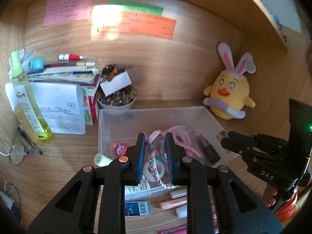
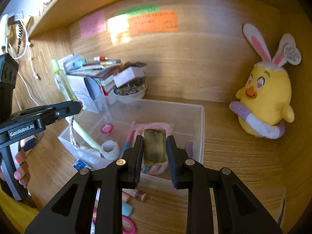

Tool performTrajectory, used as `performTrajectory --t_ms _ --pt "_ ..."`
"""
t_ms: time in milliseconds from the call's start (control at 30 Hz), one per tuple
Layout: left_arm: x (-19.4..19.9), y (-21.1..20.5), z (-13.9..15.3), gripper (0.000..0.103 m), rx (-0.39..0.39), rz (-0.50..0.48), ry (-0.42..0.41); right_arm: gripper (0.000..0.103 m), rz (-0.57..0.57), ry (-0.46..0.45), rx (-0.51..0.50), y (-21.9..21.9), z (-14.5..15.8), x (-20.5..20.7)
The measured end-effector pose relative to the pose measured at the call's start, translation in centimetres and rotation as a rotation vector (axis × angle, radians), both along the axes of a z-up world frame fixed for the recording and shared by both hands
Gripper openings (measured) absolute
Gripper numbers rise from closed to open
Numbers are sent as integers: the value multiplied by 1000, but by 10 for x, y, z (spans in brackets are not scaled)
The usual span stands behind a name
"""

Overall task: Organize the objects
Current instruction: 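Lower the bracelet and brown block into the clear box and open both tools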

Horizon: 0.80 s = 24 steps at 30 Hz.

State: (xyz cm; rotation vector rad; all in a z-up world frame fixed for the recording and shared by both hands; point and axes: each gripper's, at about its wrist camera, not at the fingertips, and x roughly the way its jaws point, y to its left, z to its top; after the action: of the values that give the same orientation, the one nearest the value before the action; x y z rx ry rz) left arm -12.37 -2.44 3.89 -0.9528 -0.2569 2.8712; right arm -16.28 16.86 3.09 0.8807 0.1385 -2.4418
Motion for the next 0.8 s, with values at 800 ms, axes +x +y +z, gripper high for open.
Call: performTrajectory --t_ms 800 --pt "-13 10 -25 42 -20 -61 -109 23 23 -65 74 -16 -23 -10"
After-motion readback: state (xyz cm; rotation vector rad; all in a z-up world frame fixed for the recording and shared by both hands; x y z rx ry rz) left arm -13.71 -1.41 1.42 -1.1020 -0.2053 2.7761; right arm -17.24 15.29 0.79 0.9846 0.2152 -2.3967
